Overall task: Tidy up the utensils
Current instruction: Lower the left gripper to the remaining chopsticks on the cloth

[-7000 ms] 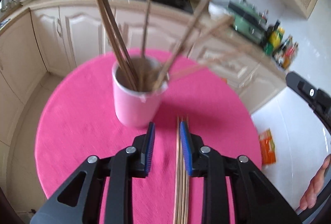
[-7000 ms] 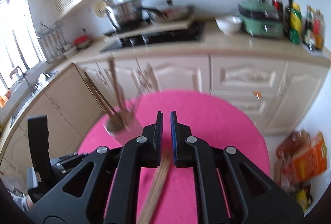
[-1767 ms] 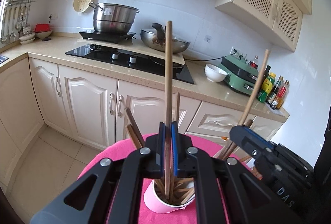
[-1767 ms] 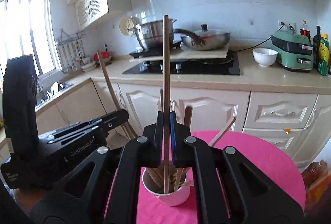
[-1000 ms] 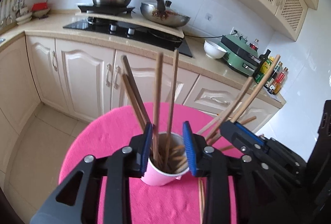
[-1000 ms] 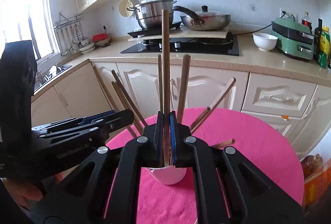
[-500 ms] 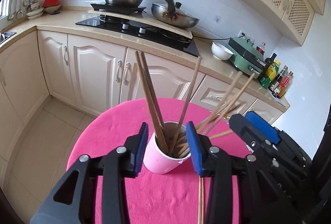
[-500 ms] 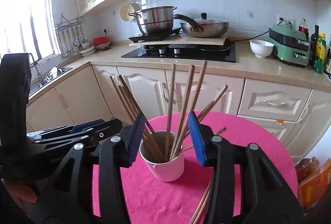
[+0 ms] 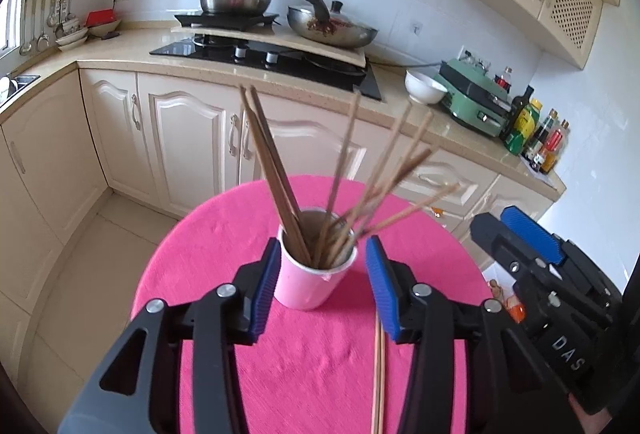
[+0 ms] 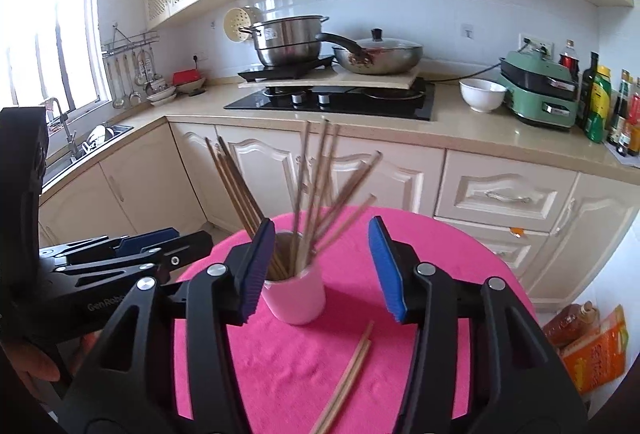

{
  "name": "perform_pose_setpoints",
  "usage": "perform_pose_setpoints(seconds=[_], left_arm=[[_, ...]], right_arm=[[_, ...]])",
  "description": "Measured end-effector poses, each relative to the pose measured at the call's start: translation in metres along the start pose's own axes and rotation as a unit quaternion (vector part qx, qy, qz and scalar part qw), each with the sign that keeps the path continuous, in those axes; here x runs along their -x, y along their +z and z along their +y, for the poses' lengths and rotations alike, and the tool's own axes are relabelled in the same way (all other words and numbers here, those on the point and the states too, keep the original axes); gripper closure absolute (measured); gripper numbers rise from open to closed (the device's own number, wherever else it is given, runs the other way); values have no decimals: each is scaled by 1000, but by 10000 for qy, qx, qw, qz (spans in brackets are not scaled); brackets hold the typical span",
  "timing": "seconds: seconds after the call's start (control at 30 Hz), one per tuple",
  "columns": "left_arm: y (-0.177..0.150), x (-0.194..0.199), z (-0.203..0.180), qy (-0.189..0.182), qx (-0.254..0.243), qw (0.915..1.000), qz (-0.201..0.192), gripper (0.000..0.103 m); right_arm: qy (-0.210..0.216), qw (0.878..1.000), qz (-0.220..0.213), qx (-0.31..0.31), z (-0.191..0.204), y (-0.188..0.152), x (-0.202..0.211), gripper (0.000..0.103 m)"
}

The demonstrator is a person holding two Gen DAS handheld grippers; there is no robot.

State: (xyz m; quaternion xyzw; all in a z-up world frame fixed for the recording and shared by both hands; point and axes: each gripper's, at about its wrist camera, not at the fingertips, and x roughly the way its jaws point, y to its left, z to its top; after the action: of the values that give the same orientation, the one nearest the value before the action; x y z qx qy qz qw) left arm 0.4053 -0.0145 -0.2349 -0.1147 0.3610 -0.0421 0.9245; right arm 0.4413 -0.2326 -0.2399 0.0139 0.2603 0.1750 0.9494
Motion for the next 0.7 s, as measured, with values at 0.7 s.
perform_pose_setpoints(seconds=[0.7], left_arm=[[-108, -120, -68, 131, -949, 9658, 2408, 59]], right_arm=[[-651, 9778, 1711, -1020, -91, -117, 5, 50]])
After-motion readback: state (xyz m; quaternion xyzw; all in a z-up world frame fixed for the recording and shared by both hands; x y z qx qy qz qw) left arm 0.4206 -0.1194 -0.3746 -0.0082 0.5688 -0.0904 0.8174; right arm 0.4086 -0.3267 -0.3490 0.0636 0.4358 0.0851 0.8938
